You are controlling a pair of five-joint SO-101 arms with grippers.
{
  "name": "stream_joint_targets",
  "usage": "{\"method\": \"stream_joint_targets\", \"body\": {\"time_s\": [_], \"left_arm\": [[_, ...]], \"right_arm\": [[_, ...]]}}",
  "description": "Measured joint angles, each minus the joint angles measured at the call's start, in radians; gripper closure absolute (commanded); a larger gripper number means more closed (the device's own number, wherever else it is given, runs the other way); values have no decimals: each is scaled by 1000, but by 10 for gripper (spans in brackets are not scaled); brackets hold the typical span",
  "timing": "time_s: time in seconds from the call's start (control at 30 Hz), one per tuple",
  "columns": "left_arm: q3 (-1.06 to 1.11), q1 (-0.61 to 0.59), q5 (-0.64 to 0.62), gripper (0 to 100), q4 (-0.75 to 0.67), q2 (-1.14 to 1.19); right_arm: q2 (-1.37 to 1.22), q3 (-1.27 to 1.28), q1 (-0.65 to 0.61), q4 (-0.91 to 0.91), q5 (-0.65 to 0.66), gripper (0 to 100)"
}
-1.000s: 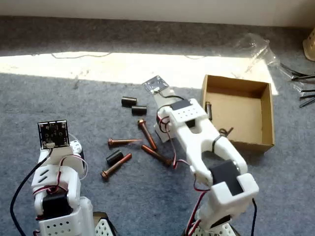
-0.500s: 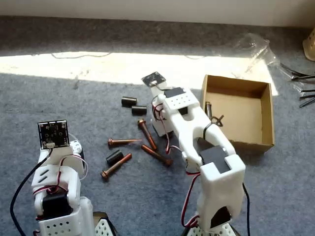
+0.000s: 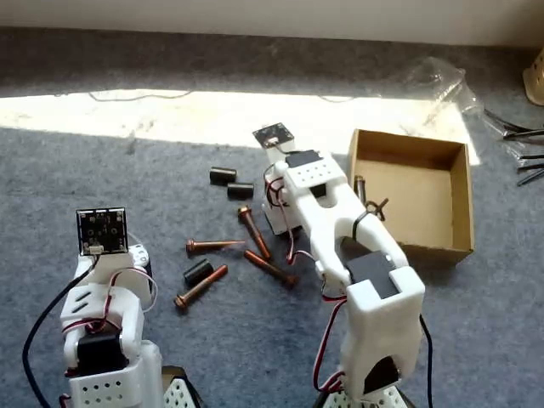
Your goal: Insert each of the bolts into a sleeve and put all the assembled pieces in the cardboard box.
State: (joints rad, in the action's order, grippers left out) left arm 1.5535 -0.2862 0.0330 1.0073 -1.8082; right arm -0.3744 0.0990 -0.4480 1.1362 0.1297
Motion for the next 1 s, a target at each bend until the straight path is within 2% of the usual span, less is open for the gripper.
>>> {"method": "stream_joint_targets", "body": {"time_s": [0.13, 0.9, 1.0], "left_arm": [[0, 0, 0, 993, 0, 0], [0, 0, 0, 993, 0, 0], [0, 0, 0, 993, 0, 0]], "right_arm": [[0, 0, 0, 0, 0, 927], [0, -5, 0, 26, 6, 924], [0, -5, 0, 26, 11, 892]]}}
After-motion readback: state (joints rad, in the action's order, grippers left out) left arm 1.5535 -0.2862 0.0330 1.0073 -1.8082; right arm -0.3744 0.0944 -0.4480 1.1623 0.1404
